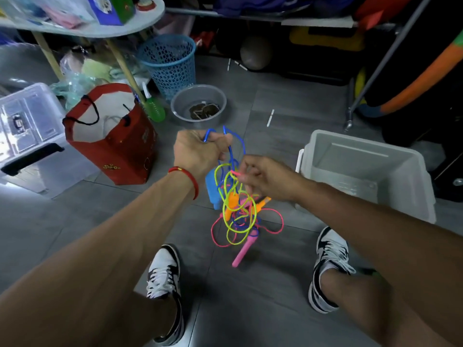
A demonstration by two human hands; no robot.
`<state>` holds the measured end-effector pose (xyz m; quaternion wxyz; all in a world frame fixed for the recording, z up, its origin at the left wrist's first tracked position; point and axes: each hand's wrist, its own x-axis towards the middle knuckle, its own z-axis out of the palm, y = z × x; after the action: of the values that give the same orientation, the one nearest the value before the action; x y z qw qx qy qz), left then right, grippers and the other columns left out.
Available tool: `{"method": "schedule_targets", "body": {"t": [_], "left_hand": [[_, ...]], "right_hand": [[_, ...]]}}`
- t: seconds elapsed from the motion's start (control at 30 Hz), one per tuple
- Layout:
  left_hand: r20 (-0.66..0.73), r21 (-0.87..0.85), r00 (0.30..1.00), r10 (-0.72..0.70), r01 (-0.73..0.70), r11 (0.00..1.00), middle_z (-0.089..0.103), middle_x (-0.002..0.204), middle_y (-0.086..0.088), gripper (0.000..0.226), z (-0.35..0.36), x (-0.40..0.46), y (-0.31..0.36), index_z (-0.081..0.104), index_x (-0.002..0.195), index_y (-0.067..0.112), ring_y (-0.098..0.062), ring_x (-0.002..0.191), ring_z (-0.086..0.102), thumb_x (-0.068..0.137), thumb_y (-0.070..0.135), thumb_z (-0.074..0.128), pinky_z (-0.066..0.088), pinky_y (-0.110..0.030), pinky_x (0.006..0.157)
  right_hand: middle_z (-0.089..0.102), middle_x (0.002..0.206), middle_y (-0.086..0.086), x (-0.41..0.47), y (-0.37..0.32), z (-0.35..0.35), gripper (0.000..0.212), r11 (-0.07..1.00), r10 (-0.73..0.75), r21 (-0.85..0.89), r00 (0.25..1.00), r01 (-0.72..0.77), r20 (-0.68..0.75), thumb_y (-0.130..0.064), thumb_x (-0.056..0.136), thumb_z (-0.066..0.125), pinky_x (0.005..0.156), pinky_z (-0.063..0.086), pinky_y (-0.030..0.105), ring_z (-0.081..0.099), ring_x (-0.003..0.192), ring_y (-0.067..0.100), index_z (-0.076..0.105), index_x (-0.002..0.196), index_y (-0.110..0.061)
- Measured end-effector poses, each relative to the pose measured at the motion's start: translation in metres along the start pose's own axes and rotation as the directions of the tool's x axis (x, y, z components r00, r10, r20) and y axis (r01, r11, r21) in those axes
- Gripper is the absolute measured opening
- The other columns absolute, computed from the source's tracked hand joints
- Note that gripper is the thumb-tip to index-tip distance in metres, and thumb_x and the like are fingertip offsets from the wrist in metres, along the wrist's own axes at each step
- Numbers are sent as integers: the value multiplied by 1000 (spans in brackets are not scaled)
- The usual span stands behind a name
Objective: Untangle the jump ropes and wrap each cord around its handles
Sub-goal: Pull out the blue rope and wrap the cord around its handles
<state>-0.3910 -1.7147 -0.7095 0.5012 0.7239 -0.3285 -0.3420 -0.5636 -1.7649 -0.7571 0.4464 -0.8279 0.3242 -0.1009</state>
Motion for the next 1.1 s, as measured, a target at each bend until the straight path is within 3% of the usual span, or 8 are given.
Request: {"method": "schedule_targets", "body": {"t": [0.23,0.4,0.47,0.57,0.7,0.83,1.0,1.1], "left_hand": [[1,-170,1000,-21,21,985,66,72,-18,20,-3,-4,3,73,82,-3,-15,50,53,86,16,77,46,-28,56],[141,-315,988,-61,103,943,62,62,-12,19,6,-18,10,67,71,4,-17,48,52,88,10,73,44,-23,48],[167,-346,982,-86,140,928,61,67,-17,18,5,-22,15,65,73,3,-16,45,53,89,8,72,44,-22,43],[101,-366,994,-51,85,927,63,76,-20,15,-4,-16,17,66,76,3,-16,49,54,89,8,72,44,-24,46],[-34,-388,999,-32,16,922,62,68,-12,16,-21,-3,15,65,78,2,-16,49,51,89,10,72,43,-26,48],[-39,-345,994,-99,80,935,59,64,-12,30,-21,3,1,62,69,3,-18,47,49,90,20,74,42,-25,46],[202,-164,969,-143,177,970,63,71,-13,12,4,-15,-15,68,96,-6,-13,43,53,86,-11,65,48,-26,51],[348,19,938,1,-8,1000,67,72,-6,12,12,-23,-20,73,97,7,-13,50,57,88,0,70,52,-25,56]], "right_hand": [[65,100,-8,-2,22,-25,8,690,258,-717,959,-95,121,-32,86,63,88,46,36,60,103,23,56,85,-31],[68,100,-10,22,-3,-10,37,958,116,-266,993,-108,15,-55,77,61,86,53,34,65,93,14,59,104,-31],[65,79,-9,25,-10,-3,16,960,66,-271,998,-70,-25,-44,85,63,75,50,26,59,72,6,60,89,-28],[56,61,-2,21,-1,-3,26,938,45,-339,995,-72,-87,-33,93,63,61,37,26,50,60,12,60,72,-18],[62,70,11,17,12,-16,24,935,101,-330,990,-129,-100,-30,91,67,66,44,34,54,73,31,69,81,-9],[65,65,6,13,-3,-29,16,946,69,-299,979,-126,-193,-31,85,76,60,44,19,53,61,11,78,86,-16],[72,68,4,17,-20,-39,19,975,-5,-215,958,-59,-288,-36,81,80,66,49,31,67,67,18,77,77,-18],[69,66,4,16,-27,-40,17,982,-57,-189,964,7,-260,-34,84,77,63,47,33,57,60,11,76,79,-18]]}}
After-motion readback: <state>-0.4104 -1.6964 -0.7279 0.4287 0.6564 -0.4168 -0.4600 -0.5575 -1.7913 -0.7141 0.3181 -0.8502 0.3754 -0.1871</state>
